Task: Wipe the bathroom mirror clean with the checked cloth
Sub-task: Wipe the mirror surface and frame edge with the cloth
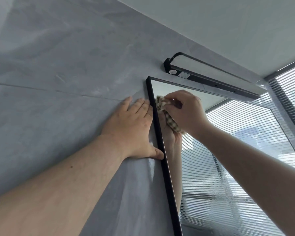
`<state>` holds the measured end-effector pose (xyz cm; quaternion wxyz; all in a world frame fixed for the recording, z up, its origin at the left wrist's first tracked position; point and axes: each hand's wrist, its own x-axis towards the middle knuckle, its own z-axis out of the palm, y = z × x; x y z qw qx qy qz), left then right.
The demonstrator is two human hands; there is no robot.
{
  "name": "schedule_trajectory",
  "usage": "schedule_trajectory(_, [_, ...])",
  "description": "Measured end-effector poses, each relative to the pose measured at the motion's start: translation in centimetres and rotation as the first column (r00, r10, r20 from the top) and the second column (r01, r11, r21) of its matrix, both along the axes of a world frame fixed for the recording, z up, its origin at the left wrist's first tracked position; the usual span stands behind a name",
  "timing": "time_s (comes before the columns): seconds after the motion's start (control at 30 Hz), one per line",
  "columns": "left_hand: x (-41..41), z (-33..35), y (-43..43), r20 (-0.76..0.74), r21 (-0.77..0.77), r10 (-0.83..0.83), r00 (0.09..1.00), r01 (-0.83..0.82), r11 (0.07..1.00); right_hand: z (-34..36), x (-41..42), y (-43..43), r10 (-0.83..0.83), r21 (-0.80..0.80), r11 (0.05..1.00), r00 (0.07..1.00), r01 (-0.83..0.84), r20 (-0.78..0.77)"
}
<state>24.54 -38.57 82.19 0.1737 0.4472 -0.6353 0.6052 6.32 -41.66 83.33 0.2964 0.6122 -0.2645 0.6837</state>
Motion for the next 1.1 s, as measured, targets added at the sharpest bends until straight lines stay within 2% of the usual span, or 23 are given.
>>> schedule_trajectory(0.1, [0.0, 0.0, 0.0, -0.004, 0.005, -0.008, 1.0, 0.008, 1.0, 3.0, 0.3, 0.1, -0.031, 0.026, 0.999, 0.998, 0.029, 0.058])
schedule_trajectory(0.3, [0.0, 0.0, 0.0, 0.005, -0.002, -0.019, 1.0, 0.019, 1.0, 6.8, 0.5, 0.8, 0.037, 0.082, 0.996, 0.993, -0.046, 0.115])
schedule_trajectory(0.47, [0.0, 0.1, -0.1, -0.002, 0.002, -0.02, 1.0, 0.02, 1.0, 5.1, 0.7, 0.1, 0.07, 0.078, 0.994, 0.986, -0.082, 0.15])
schedule_trajectory(0.7, [0.1, -0.1, -0.1, 0.004, -0.011, -0.057, 0.998, 0.058, 0.998, -0.1, 1.5, 0.1, 0.096, 0.04, 0.994, 0.992, -0.1, 0.084])
schedule_trajectory(0.83, [0.1, -0.1, -0.1, 0.0, 0.008, -0.059, 0.998, 0.059, 0.998, -2.4, 1.8, -0.6, 0.025, -0.03, 0.999, 1.0, -0.024, 0.012])
schedule_trajectory(0.97, [0.1, -0.1, 0.0, -0.004, 0.017, -0.069, 0.998, 0.069, 0.997, -1.9, 2.5, -1.2, 0.005, -0.053, 0.999, 0.998, -0.002, 0.055])
schedule_trajectory(1.1, [0.0, -0.1, 0.1, 0.001, 0.014, -0.068, 0.998, 0.068, 0.998, 1.7, 3.1, -1.0, 0.03, 0.009, 0.999, 0.987, -0.031, 0.156])
